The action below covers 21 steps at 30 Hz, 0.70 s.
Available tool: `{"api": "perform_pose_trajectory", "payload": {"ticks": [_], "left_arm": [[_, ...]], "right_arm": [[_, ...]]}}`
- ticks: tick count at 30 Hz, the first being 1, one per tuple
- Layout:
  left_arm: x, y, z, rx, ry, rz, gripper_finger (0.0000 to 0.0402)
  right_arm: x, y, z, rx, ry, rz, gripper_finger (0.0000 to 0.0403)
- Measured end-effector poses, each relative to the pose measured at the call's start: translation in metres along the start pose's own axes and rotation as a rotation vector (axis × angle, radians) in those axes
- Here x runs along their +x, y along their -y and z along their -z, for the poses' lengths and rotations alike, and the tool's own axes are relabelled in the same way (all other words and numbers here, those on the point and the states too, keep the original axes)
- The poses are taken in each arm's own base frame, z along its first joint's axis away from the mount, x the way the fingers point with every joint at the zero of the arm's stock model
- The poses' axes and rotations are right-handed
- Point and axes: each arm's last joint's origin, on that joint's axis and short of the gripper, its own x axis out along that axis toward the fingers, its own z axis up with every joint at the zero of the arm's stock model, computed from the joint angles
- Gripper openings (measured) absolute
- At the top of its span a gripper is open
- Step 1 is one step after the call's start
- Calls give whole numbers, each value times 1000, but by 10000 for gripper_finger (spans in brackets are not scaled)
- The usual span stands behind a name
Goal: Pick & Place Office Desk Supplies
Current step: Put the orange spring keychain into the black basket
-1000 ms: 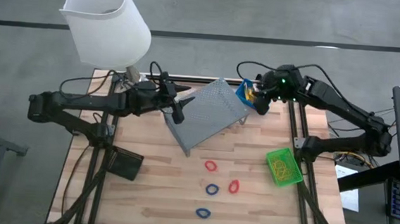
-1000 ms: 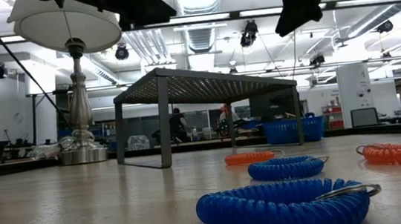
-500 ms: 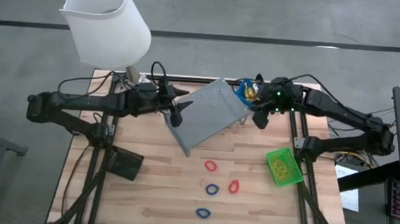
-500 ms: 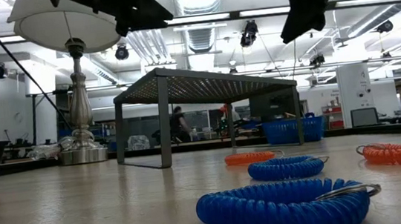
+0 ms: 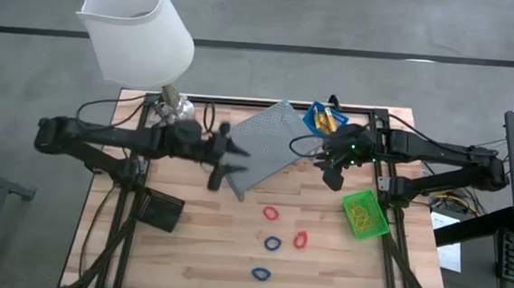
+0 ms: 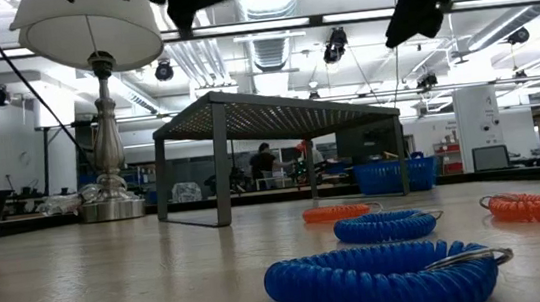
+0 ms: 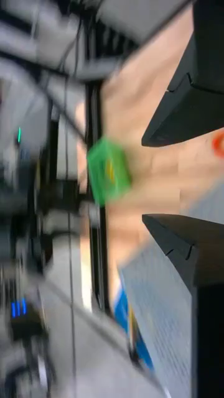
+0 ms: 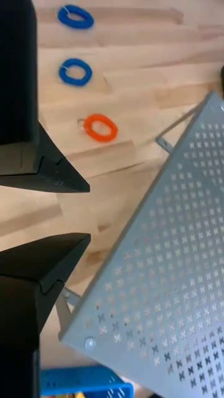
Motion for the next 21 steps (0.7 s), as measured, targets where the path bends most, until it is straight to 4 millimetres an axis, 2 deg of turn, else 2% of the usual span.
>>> {"api": "perform_pose_trajectory", "payload": {"ticks": [3,11,15,21], "left_arm": [[5,22,3,62,-19,70,189],[24,75,22,254,-112,98,188],[34,82,31,205,-157,9,188],[48,85,41,76,-190,9,188]], "right_arm": [[0,-3,1,26,-2,-5,113],[0,-3,1,93,-7,-2,102],[0,-3,1,94,-7,-2,98],[0,-3,1,91,-5,-3,91]]}}
